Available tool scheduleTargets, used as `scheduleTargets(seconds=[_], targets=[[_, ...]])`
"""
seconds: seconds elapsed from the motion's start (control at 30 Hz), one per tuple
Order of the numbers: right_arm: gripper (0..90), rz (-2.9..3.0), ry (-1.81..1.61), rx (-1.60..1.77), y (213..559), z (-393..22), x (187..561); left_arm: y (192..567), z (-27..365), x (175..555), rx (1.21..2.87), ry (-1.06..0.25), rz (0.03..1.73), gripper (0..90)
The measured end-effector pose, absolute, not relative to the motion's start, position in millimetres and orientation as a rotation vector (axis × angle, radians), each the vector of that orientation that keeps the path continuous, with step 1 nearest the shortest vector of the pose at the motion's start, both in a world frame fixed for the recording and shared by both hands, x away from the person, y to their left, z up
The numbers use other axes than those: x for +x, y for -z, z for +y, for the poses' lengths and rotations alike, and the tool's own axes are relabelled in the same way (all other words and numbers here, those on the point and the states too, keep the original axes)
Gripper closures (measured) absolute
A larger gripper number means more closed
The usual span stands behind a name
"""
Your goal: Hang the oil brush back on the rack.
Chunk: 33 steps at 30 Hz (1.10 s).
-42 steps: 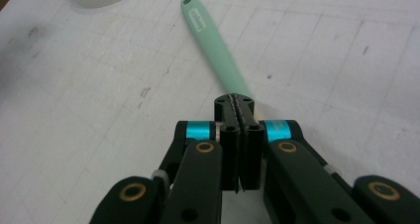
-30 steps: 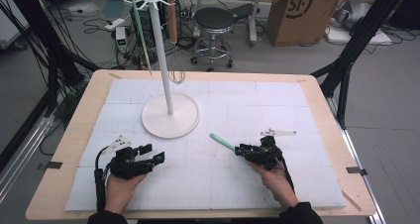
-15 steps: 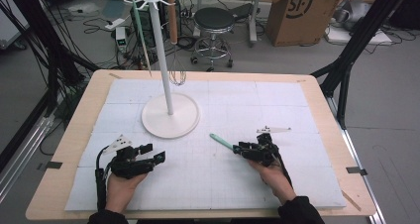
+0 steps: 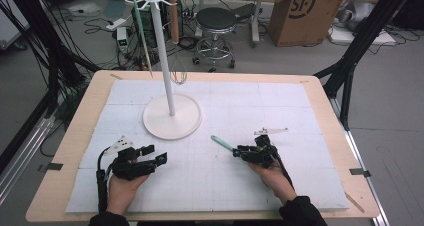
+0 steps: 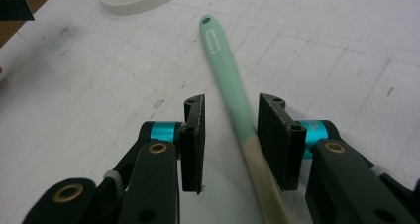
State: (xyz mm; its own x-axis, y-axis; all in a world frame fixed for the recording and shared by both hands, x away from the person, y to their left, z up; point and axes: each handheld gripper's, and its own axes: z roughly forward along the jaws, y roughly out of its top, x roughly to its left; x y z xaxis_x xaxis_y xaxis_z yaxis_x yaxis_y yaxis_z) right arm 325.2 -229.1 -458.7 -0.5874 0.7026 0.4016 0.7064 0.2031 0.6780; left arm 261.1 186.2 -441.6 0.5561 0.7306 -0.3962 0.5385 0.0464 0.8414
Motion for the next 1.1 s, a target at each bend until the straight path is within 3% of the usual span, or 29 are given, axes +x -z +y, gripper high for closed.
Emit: scheduleTargets(seconds=[0.37, 0.77, 1.1], targets=[[77.7, -2.723, 1.237, -1.391, 452.7, -213.8, 321.7, 440.6, 180.9, 259.9, 1.633, -0.197, 1.079, 29.4], [82.8, -2.685, 1.237, -1.406, 451.0, -216.1, 324.8, 441.4, 186.2, 260.0, 1.618, -0.202, 1.098, 29.5], [82.6, -2.326, 1.611, -1.355, 431.4, -227.0, 326.4, 441.0, 190.9, 258.0, 1.605, -0.204, 1.106, 29.6]])
